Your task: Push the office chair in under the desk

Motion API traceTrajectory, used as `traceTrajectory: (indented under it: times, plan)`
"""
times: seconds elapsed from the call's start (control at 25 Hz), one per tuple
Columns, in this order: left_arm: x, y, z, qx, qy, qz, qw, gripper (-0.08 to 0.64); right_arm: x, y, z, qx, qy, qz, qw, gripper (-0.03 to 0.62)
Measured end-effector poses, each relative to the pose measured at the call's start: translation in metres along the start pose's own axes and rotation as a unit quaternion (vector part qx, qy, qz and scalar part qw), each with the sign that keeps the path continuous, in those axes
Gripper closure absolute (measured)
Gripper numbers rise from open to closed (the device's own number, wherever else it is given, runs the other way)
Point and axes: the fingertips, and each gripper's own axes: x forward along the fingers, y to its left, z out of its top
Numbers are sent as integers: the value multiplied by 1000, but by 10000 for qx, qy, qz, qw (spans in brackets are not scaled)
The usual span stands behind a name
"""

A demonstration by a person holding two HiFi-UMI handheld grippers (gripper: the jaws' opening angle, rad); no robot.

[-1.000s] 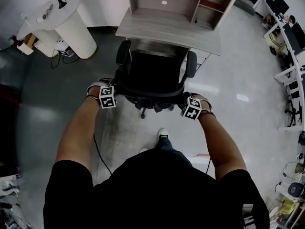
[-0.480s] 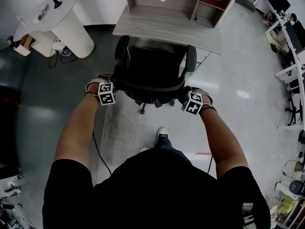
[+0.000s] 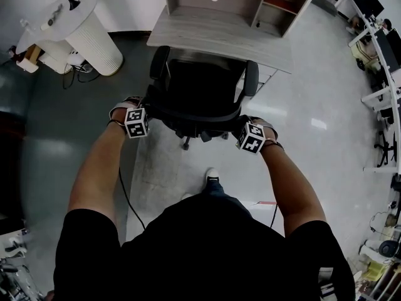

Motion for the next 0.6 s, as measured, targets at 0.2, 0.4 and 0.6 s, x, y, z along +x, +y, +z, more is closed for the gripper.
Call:
traceTrajectory:
  times: [0.2,0.4,0.6]
  plan:
    - [-4,2,4,66,-18,61,10000,328,0,1,0,-9,-24,5,10000,439]
    - [1,2,-1,75,24,60,10000,330,0,0,0,-28,-42,7,10000,440]
    - [5,-3,-3,111,123,-46,9999,335,1,2,-2,-39,-25,18,10000,440]
